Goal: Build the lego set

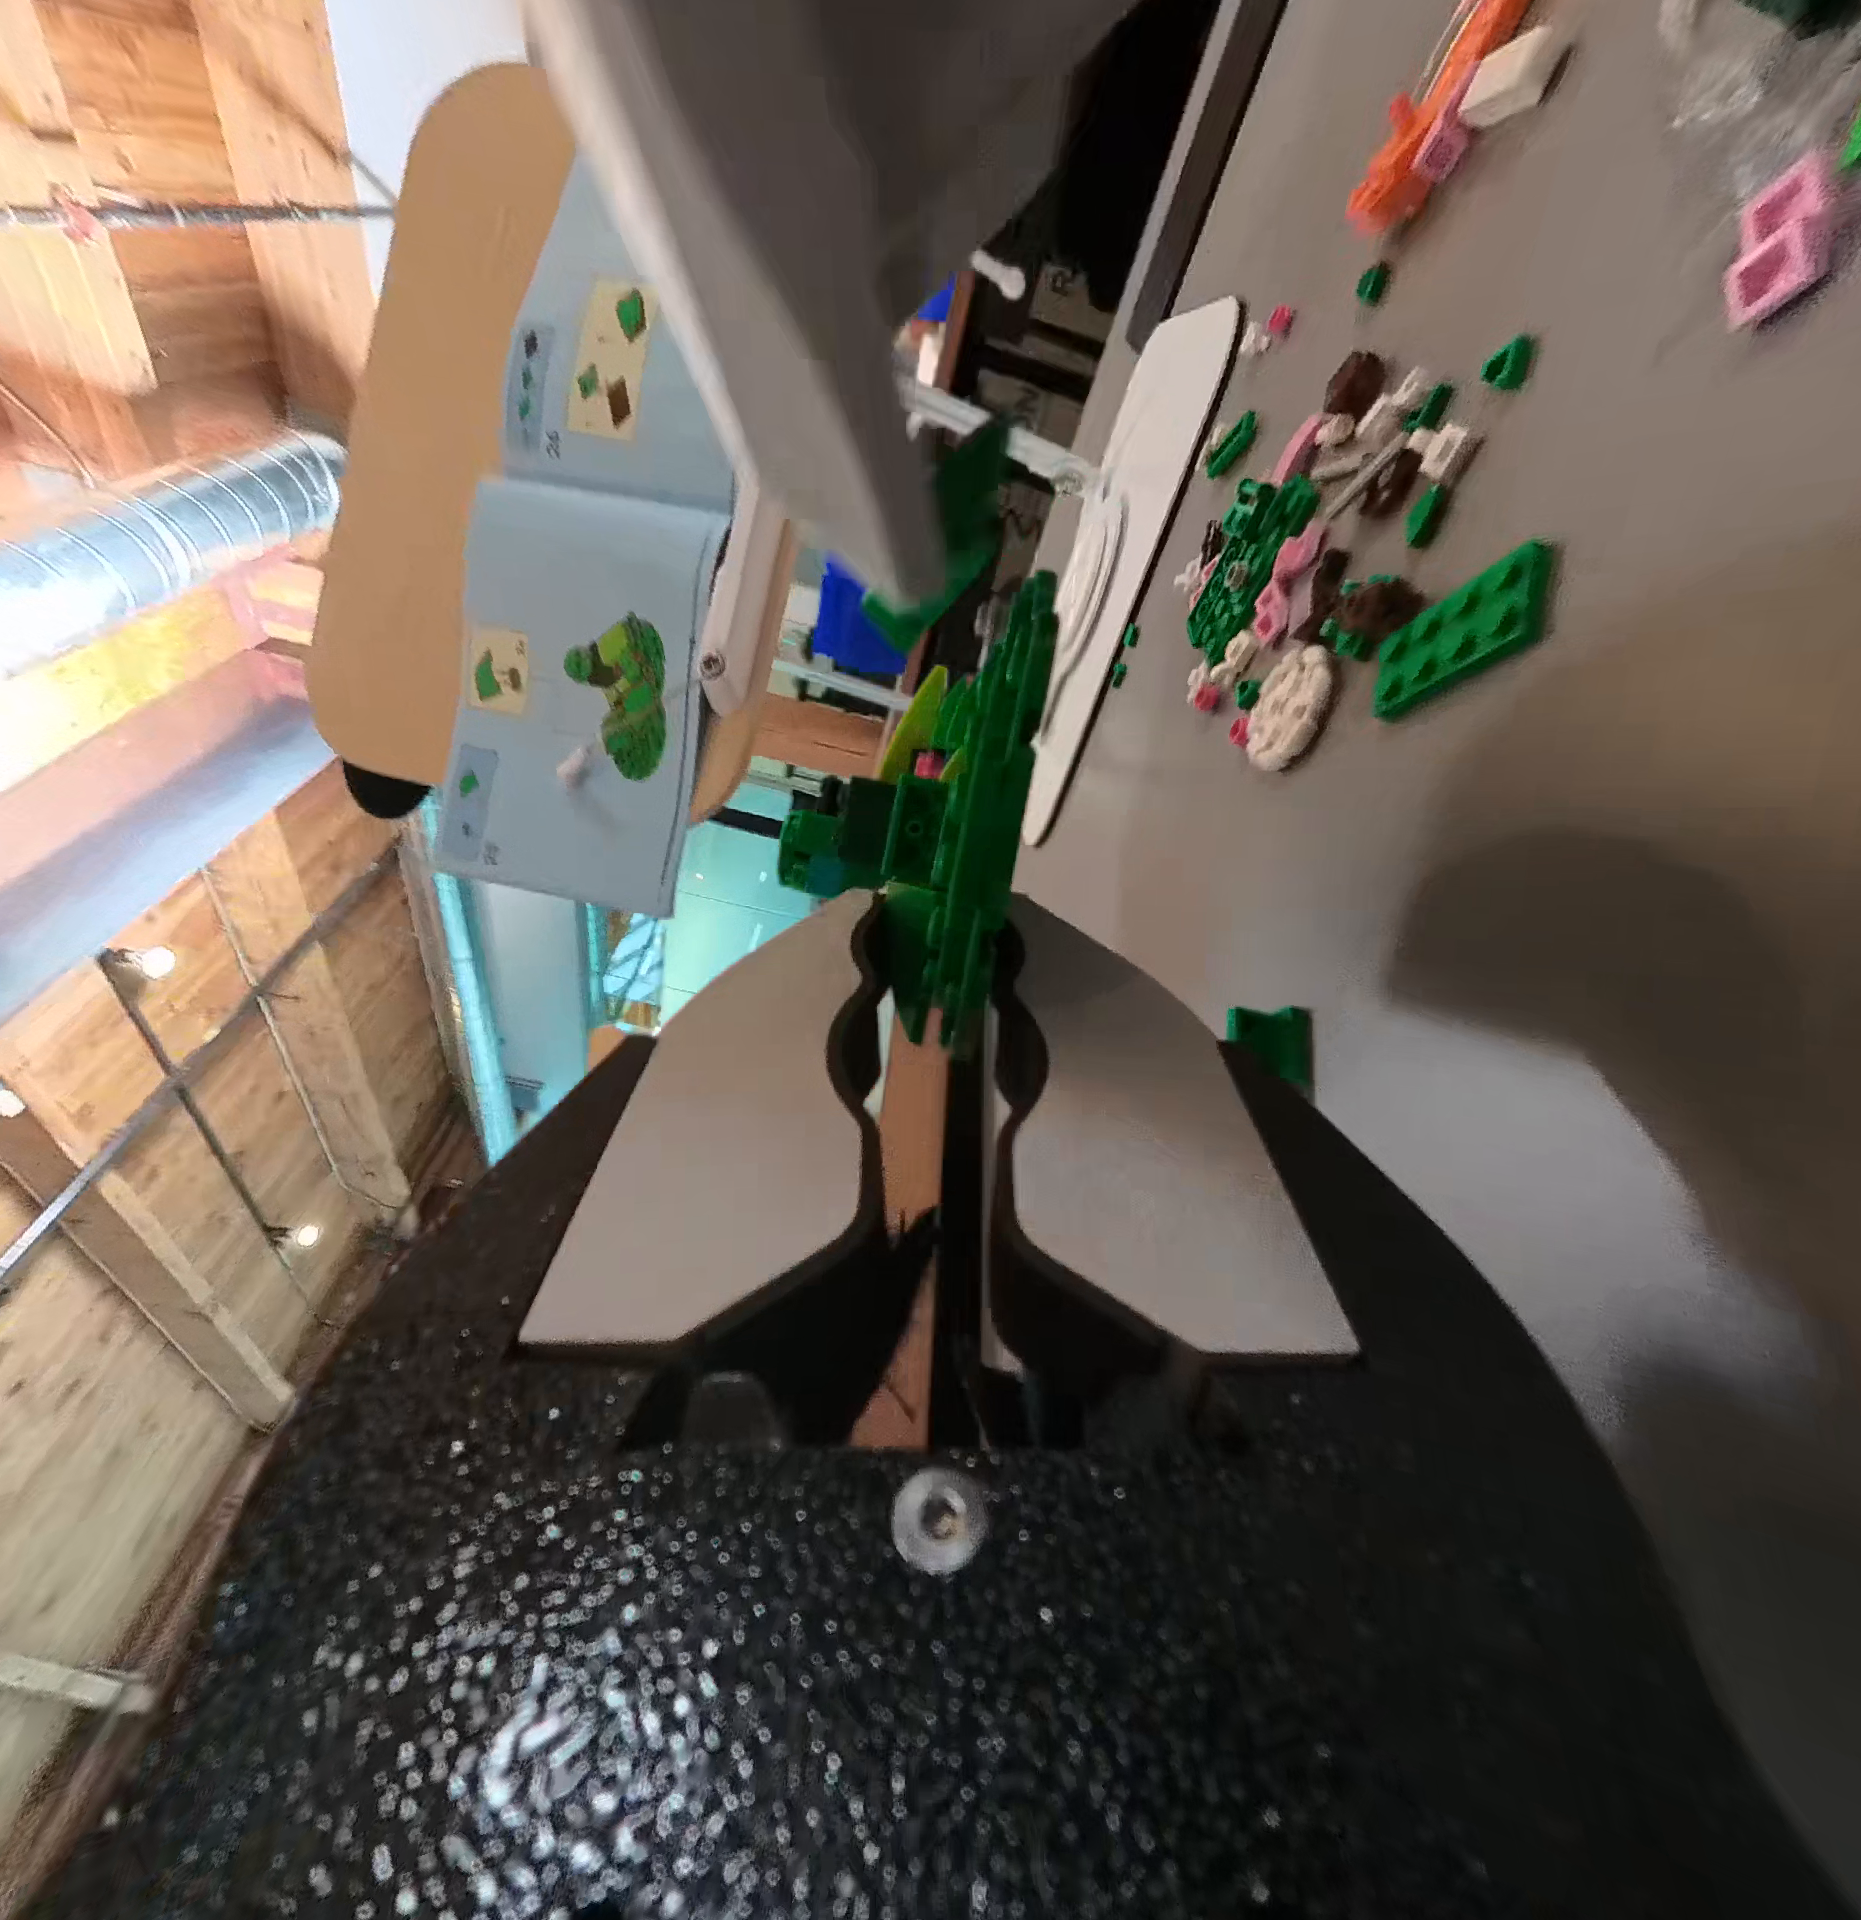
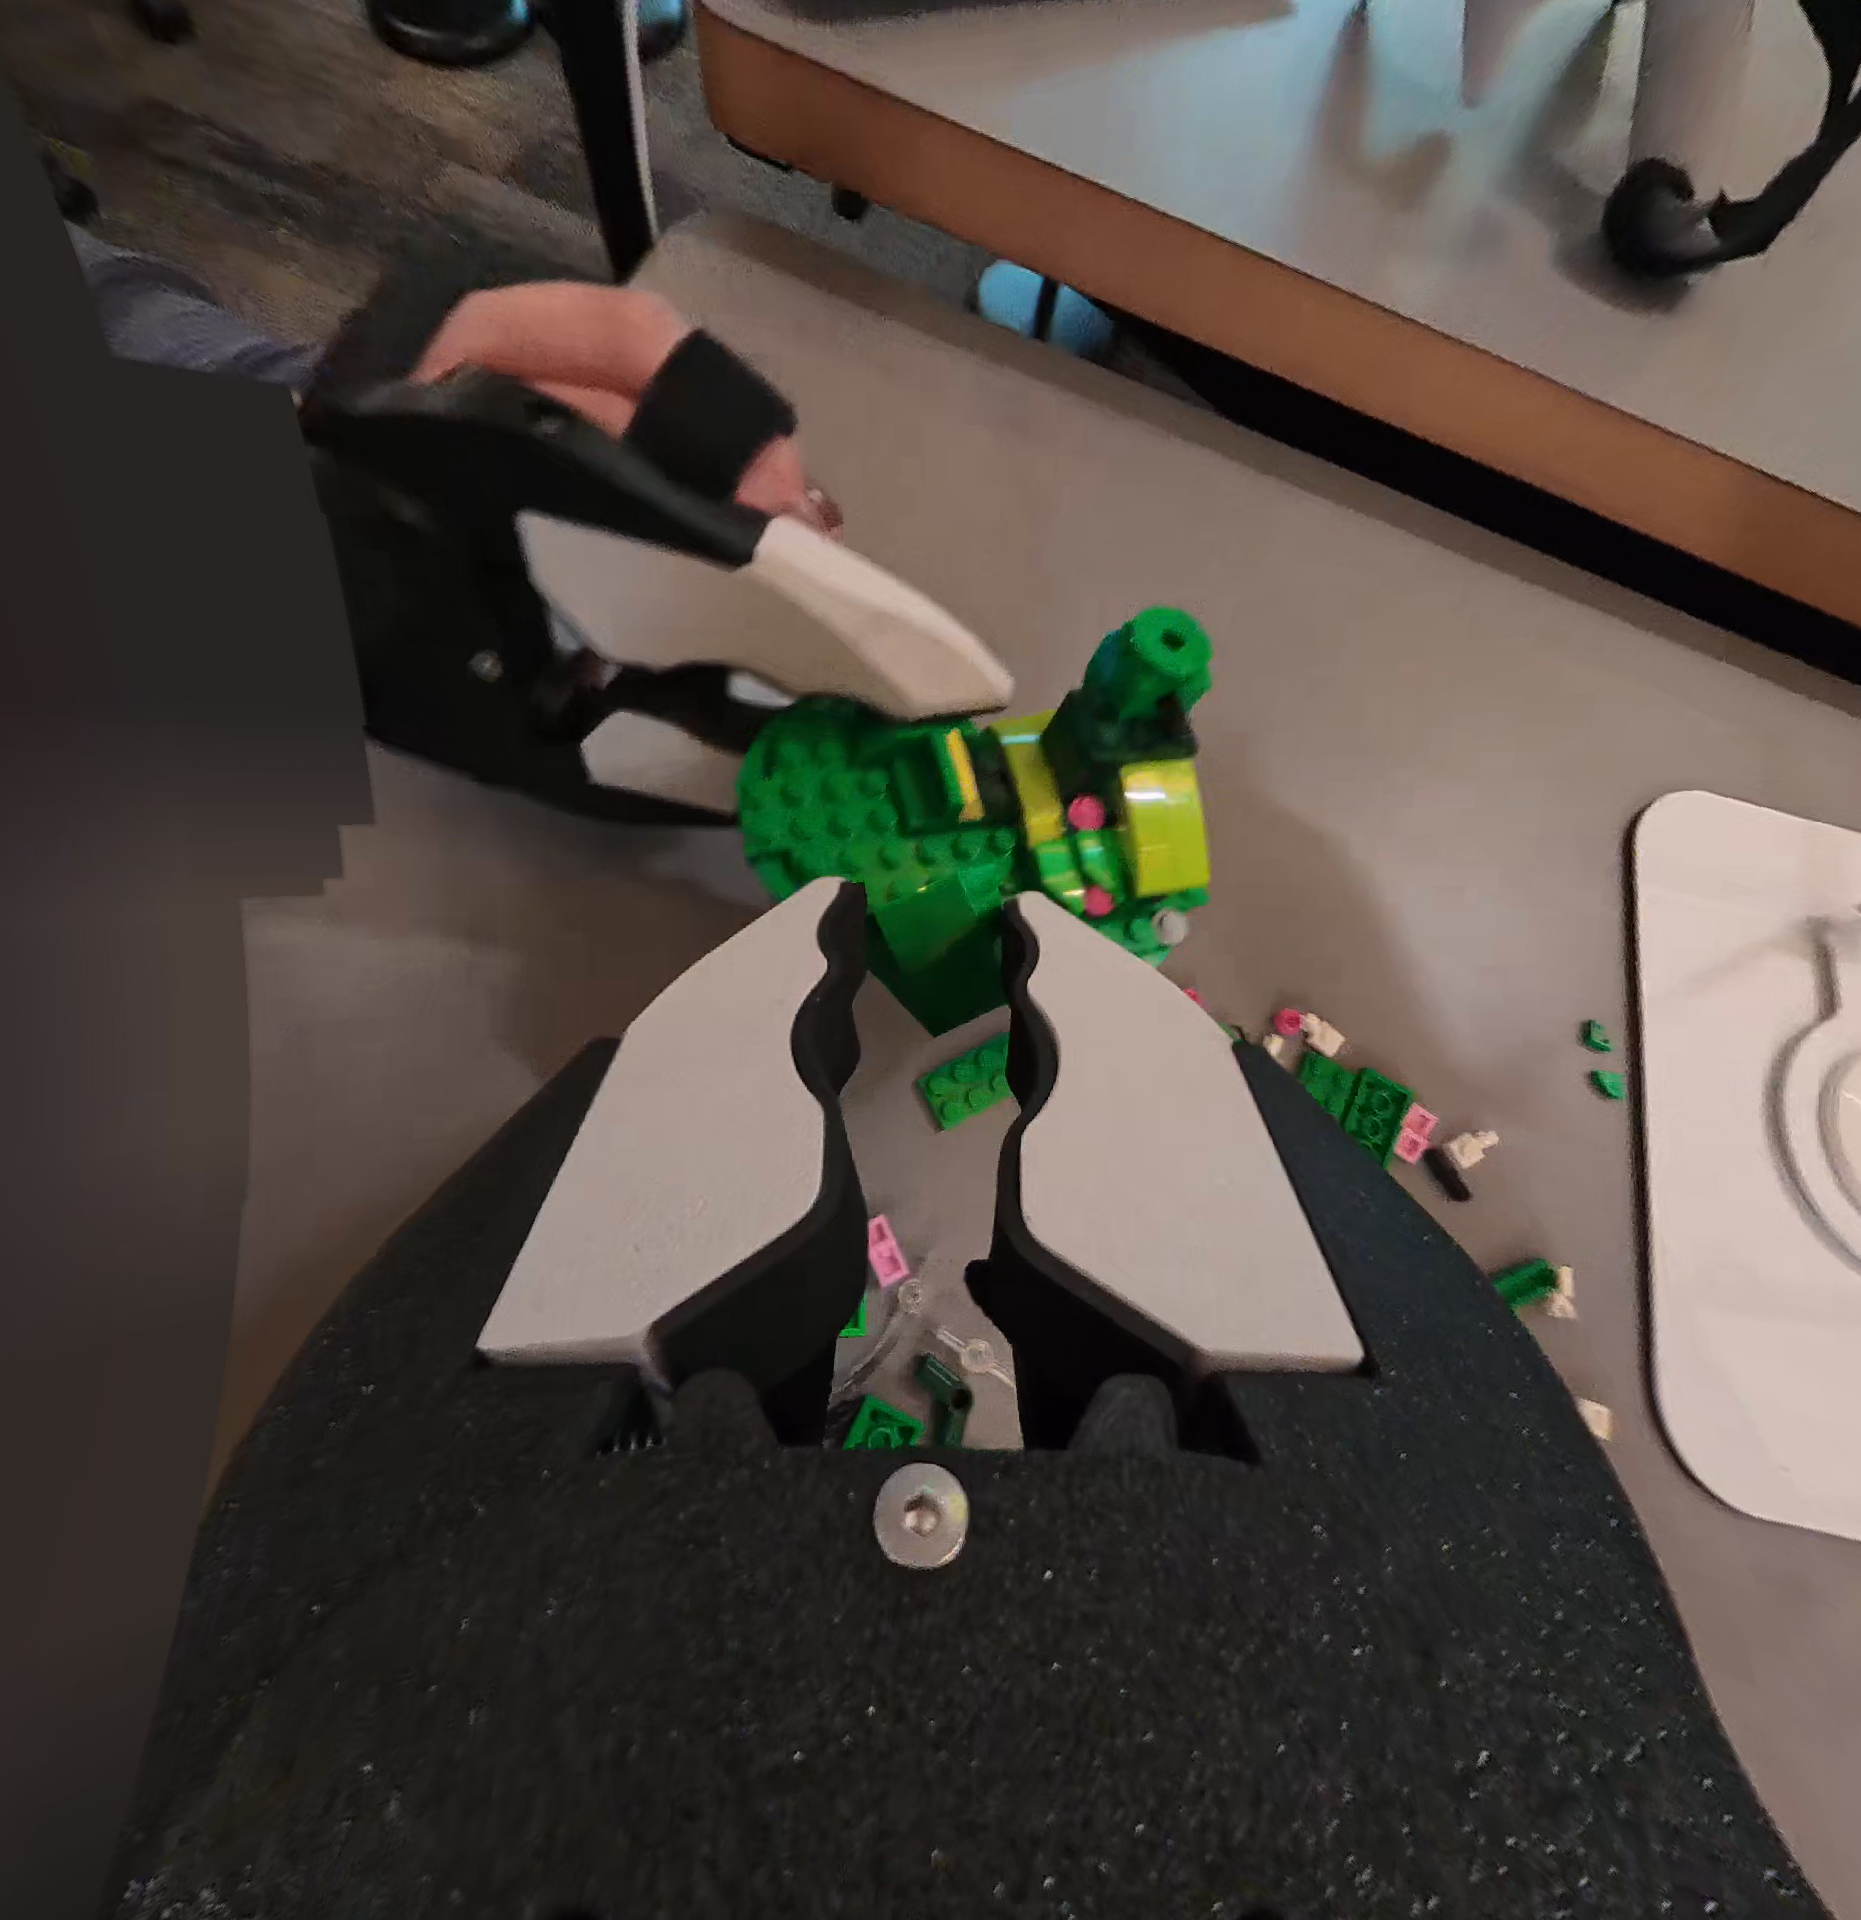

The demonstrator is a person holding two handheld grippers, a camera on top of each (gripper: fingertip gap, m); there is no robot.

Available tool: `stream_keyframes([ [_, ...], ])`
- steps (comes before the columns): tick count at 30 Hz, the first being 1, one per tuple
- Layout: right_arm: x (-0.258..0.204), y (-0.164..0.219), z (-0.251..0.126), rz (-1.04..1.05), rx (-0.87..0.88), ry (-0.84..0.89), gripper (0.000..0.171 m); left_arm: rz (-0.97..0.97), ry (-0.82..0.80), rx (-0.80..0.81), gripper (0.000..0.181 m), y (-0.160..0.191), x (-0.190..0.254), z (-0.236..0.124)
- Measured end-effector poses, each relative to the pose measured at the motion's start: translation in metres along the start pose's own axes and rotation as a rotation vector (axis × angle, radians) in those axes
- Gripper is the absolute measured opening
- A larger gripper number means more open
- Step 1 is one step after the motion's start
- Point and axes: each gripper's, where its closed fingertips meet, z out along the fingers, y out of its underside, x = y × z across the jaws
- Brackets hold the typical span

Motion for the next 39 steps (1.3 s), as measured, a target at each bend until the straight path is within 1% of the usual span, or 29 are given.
stream_keyframes([
  [2,0.003,-0.002,0.002,0.007,-0.067,0.006,0.024,0.027,-0.015,0.007,0.016,-0.005,0.0,-0.001],
  [7,0.005,-0.001,0.006,-0.024,-0.217,0.046,0.024,0.0,-0.023,0.014,0.017,-0.005,-0.002,-0.001],
  [14,-0.001,-0.003,0.009,0.01,-0.277,0.033,0.024,0.006,-0.044,0.042,0.016,-0.009,-0.005,-0.004],
  [21,-0.003,-0.009,0.008,-0.005,-0.25,0.049,0.027,-0.031,-0.036,0.061,0.017,-0.011,-0.005,-0.005],
  [27,-0.004,-0.023,-0.012,-0.038,-0.104,0.061,0.033,-0.086,-0.01,0.074,0.016,-0.01,-0.004,-0.004],
  [29,-0.005,-0.022,-0.019,-0.087,-0.066,0.068,0.041,-0.108,0.002,0.075,0.016,-0.009,-0.004,-0.004],
  [31,-0.01,-0.016,-0.022,-0.173,-0.05,0.073,0.056,-0.124,0.009,0.083,0.017,-0.009,-0.004,-0.004],
  [33,-0.014,-0.008,-0.019,-0.273,-0.054,0.104,0.061,-0.143,0.018,0.095,0.016,-0.01,-0.004,-0.004],
  [35,-0.014,0.003,-0.012,-0.385,-0.093,0.175,0.065,-0.144,0.019,0.107,0.017,-0.012,-0.004,-0.005],
  [39,-0.006,0.01,-0.002,-0.646,-0.16,0.367,0.063,-0.138,0.021,0.113,0.017,-0.014,-0.003,-0.006],
])
